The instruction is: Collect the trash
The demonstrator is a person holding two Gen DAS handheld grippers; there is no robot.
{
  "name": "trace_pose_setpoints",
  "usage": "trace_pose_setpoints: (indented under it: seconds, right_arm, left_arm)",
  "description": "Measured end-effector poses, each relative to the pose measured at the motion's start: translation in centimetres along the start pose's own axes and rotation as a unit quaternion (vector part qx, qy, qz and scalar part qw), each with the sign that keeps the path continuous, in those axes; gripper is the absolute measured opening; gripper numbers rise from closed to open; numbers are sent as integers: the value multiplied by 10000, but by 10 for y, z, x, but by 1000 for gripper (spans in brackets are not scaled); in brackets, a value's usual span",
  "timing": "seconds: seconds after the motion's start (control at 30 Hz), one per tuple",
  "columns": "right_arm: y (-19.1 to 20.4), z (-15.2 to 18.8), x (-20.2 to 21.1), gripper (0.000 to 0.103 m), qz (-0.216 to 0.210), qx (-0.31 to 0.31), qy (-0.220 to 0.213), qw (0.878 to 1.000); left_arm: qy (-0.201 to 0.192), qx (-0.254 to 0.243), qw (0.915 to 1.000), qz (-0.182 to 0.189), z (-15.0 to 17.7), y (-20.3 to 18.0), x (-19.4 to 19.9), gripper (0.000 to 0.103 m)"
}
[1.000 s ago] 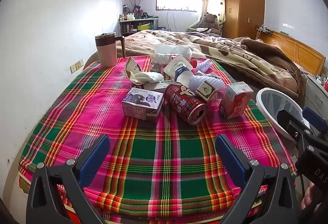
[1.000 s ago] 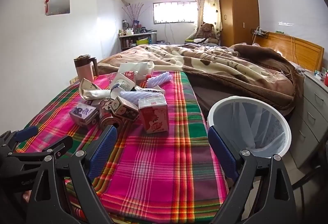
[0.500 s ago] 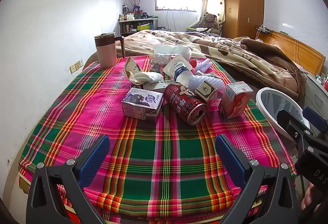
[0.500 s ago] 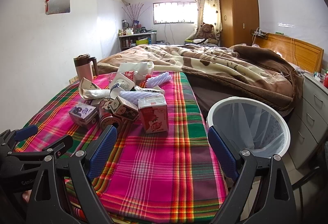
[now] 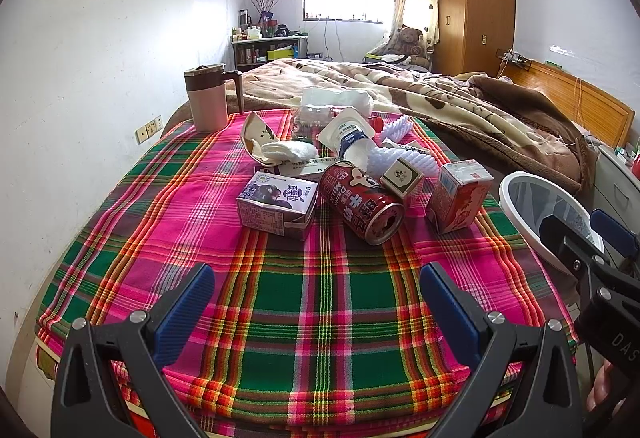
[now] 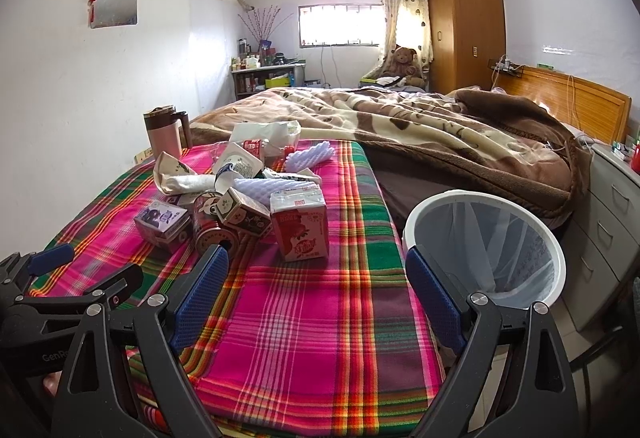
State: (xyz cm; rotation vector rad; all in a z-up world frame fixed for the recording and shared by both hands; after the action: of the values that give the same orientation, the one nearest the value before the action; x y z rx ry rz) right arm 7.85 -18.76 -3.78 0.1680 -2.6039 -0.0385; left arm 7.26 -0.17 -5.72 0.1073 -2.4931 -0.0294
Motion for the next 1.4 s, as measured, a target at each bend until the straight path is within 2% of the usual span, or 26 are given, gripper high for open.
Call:
trace_pose_setpoints:
  seconds: [1.4]
  right_arm:
    - [-2, 4, -4, 92, 27, 4, 51, 10000]
  left_arm:
    - [41, 25, 10000, 14, 1, 2, -4, 103]
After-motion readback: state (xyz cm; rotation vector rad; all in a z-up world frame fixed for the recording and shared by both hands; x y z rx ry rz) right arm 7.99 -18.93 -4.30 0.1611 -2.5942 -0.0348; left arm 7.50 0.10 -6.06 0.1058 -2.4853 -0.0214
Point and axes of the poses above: each gripper's, at about its wrist camera, not at the fingertips, and x roughly against the way its jaws point, y to its left, z to its underside, the point moved 9 cm from there along -x, roughly the way its jaws point, and after that the axes turned 5 degrees about -z, right-handed, at the moved point
